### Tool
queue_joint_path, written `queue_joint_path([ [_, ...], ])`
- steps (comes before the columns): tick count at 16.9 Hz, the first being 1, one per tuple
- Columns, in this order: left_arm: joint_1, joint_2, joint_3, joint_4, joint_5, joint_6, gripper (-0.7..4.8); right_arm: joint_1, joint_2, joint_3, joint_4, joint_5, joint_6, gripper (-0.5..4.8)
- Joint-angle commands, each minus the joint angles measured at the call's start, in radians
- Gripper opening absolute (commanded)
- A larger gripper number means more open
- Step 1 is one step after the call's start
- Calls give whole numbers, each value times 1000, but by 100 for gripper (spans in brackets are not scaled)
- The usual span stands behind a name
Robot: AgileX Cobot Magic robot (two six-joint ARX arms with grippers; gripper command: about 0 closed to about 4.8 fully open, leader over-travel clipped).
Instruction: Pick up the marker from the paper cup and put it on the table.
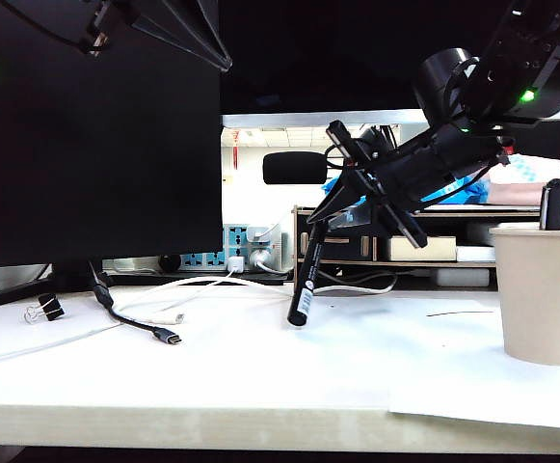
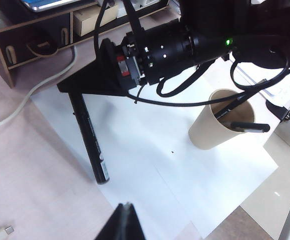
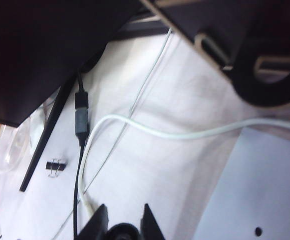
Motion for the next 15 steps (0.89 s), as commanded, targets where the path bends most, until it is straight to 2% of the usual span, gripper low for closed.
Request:
queue_joint_path([
  [1, -3, -5, 2, 6, 7, 5, -5, 0, -5, 3, 19, 1, 1, 159],
  [9, -3, -5, 2, 2, 6, 5, -5, -11, -5, 3, 45, 19, 9, 162],
  [12, -3, -5, 2, 6, 3, 8, -5, -11, -7, 3, 56, -29, 9, 157],
  [13, -3, -8, 2, 8, 3, 21, -5, -19, -10, 3, 68, -61, 9, 148],
  [14, -3, -14, 2, 8, 0, 31, -5, -20, -17, 3, 72, -99, 9, 108],
  [15, -3, -30, 2, 7, -24, 31, -5, -24, -40, 2, 71, -149, -1, 44],
])
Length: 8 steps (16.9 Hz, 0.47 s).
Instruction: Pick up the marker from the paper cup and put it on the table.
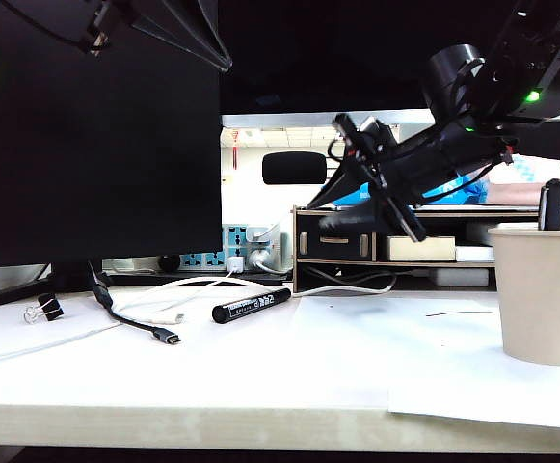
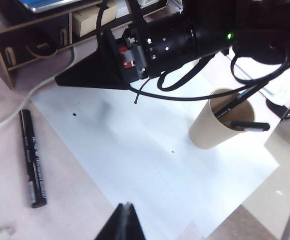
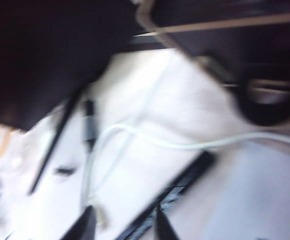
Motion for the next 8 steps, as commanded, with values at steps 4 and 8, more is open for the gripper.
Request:
queue_joint_path([
  [4, -2, -120, 2, 6, -166, 34, -5, -17, -160, 2, 20, -126, -38, -7],
  [8, -2, -269, 2, 6, -193, 39, -5, -16, -346, 0, -42, -126, -69, -7],
])
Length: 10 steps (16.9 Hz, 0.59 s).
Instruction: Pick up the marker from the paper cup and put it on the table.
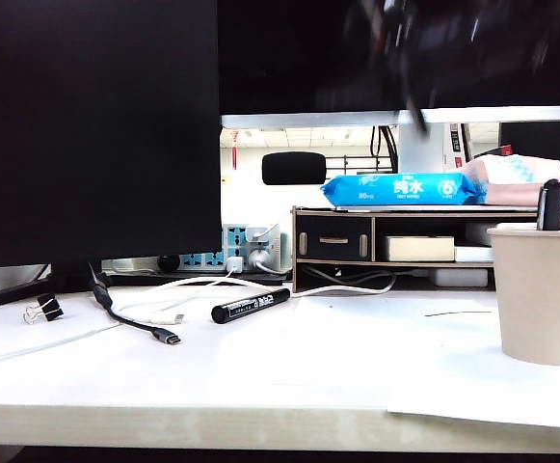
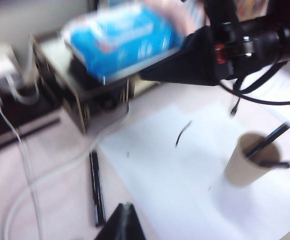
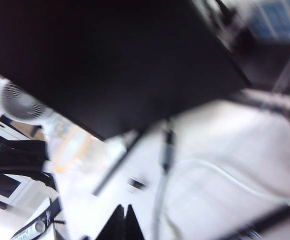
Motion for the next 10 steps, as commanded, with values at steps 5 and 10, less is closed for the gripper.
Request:
queue_joint_path([
  [5, -1, -234, 1, -35, -91, 13, -5, 2, -325, 3, -272, 69, -202, -7],
  [10, -2, -364, 0, -166, -98, 12, -5, 3, -566, 2, -548, 235, -346, -7],
])
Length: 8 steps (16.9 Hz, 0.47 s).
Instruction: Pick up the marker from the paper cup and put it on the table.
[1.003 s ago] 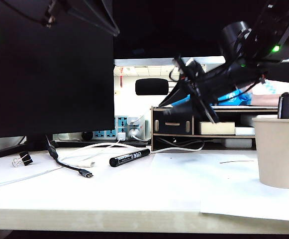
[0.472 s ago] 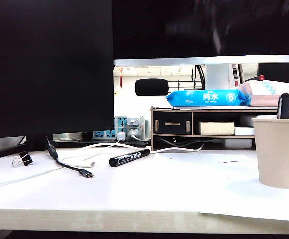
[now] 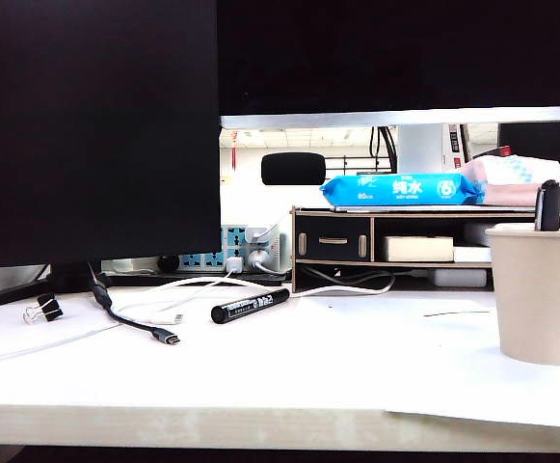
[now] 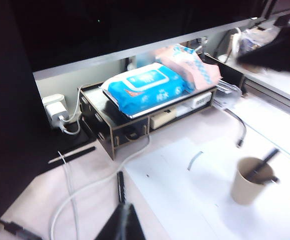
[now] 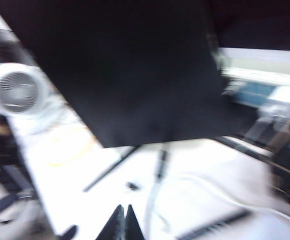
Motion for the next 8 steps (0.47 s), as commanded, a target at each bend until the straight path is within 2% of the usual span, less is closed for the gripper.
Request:
queue_joint_path([
  [1, 1, -78, 0, -55, -3, 6, -5, 3, -128, 3, -157, 134, -97, -7],
  [5, 1, -201, -38, -67, -17, -27, -5, 13, -295, -48, -318, 369, -147, -7],
  [8, 1, -269, -96, -71, -63, -55, -5, 16, -434, -149, -358, 466, -142, -7],
])
